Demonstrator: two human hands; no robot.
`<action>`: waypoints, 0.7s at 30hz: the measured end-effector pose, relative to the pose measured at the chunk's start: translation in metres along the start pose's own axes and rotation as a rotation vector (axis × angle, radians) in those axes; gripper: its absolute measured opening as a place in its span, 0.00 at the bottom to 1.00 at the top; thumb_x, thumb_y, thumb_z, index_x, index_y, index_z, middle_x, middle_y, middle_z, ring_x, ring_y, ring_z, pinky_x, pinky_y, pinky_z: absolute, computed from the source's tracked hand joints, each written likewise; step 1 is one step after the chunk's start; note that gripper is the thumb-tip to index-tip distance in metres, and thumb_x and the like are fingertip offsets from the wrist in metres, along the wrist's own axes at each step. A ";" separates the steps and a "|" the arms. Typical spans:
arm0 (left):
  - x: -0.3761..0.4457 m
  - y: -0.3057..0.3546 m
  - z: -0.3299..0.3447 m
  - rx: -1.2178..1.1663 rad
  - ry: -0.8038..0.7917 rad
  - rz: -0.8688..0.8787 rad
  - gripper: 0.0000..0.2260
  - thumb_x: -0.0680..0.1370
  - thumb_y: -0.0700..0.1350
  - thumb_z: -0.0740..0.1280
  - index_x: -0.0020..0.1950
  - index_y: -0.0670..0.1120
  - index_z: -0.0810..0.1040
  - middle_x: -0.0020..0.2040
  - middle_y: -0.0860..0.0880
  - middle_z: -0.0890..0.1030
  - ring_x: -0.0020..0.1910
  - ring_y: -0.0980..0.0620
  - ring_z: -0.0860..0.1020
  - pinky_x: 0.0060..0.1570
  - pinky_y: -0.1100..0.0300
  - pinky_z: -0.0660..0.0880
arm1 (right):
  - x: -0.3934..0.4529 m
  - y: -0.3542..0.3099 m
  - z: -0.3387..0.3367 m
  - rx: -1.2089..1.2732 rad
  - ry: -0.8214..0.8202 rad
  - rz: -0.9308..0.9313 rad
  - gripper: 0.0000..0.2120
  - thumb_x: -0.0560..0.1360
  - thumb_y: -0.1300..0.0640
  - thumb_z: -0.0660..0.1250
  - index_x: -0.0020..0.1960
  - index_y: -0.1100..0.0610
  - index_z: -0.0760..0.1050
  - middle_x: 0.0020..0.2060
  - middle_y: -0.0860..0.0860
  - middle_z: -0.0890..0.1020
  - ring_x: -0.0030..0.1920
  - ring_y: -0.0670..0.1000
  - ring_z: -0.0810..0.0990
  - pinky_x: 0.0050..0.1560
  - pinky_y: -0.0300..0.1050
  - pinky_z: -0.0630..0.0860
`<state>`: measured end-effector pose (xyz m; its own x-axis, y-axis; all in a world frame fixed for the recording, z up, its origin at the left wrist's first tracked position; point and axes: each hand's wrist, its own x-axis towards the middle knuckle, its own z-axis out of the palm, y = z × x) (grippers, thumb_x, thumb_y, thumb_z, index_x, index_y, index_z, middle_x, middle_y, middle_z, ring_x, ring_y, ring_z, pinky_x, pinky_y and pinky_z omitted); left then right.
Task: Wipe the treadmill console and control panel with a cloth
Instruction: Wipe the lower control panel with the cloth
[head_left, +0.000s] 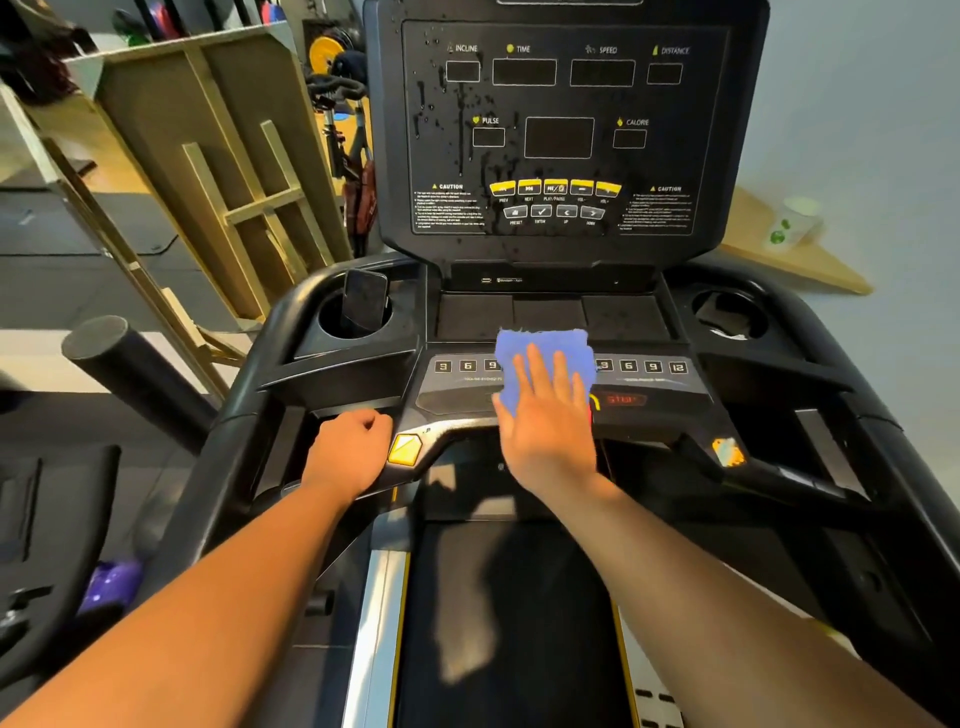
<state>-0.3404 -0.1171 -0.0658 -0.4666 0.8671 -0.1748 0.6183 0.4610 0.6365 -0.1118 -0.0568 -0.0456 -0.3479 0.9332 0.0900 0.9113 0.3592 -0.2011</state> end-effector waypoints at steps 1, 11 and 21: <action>0.000 0.000 0.000 0.000 0.002 -0.006 0.15 0.84 0.49 0.60 0.43 0.46 0.81 0.40 0.45 0.83 0.43 0.46 0.81 0.41 0.55 0.74 | 0.002 -0.017 0.003 -0.017 -0.018 -0.059 0.30 0.84 0.42 0.48 0.81 0.52 0.46 0.81 0.50 0.46 0.81 0.57 0.41 0.79 0.57 0.40; 0.001 -0.001 0.000 0.018 0.021 -0.032 0.16 0.83 0.50 0.59 0.41 0.46 0.80 0.40 0.46 0.83 0.42 0.45 0.80 0.44 0.53 0.73 | -0.014 -0.033 0.016 0.043 0.106 -0.182 0.29 0.82 0.44 0.52 0.78 0.57 0.61 0.79 0.54 0.61 0.79 0.59 0.57 0.78 0.62 0.57; 0.004 -0.004 0.002 -0.002 0.017 -0.045 0.15 0.82 0.54 0.61 0.38 0.51 0.79 0.38 0.52 0.82 0.40 0.48 0.80 0.39 0.56 0.71 | -0.049 -0.083 0.055 0.074 0.104 -0.376 0.30 0.80 0.44 0.54 0.78 0.58 0.62 0.78 0.54 0.63 0.79 0.60 0.57 0.77 0.61 0.58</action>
<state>-0.3430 -0.1150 -0.0706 -0.5049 0.8420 -0.1902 0.5949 0.4991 0.6301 -0.1826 -0.1314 -0.0869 -0.6267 0.7315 0.2685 0.7050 0.6791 -0.2046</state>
